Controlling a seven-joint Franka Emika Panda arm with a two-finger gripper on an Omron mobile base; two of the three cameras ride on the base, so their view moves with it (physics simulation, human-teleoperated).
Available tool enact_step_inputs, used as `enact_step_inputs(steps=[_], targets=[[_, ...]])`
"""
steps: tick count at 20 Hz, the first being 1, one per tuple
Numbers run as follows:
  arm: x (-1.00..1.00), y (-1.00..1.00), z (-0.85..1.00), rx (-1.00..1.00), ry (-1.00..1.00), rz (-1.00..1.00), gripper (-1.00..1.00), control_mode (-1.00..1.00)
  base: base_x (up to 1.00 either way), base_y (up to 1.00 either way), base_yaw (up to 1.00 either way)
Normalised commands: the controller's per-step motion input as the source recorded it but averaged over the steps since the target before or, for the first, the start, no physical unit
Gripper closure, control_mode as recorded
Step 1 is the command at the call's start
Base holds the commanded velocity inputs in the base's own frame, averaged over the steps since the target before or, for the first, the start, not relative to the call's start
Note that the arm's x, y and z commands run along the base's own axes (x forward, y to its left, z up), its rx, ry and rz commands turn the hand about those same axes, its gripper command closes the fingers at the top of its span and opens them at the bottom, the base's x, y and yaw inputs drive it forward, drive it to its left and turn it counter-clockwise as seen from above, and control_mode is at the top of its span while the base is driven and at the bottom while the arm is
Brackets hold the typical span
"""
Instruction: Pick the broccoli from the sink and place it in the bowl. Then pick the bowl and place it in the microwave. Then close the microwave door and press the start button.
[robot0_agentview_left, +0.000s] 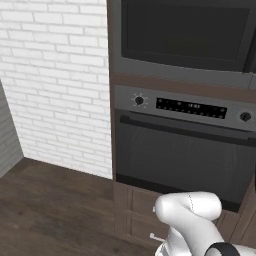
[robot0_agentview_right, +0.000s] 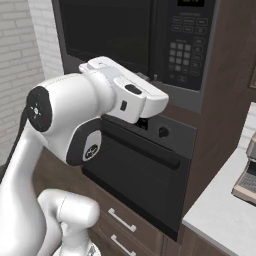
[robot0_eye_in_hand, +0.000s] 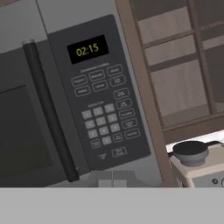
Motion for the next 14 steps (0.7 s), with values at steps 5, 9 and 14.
enact_step_inputs(steps=[5, 9, 14], targets=[[0.0, -0.06, -0.05, 0.0, 0.0, -0.01, 1.0, -1.0, 0.0, 0.0, 0.0], [0.03, 0.0, -0.24, -0.03, 0.0, 0.0, 1.0, -1.0, 0.0, 0.0, 0.0], [0.12, -0.03, -0.3, -0.02, 0.02, 0.0, 1.0, -1.0, 0.0, 0.0, 0.0]])
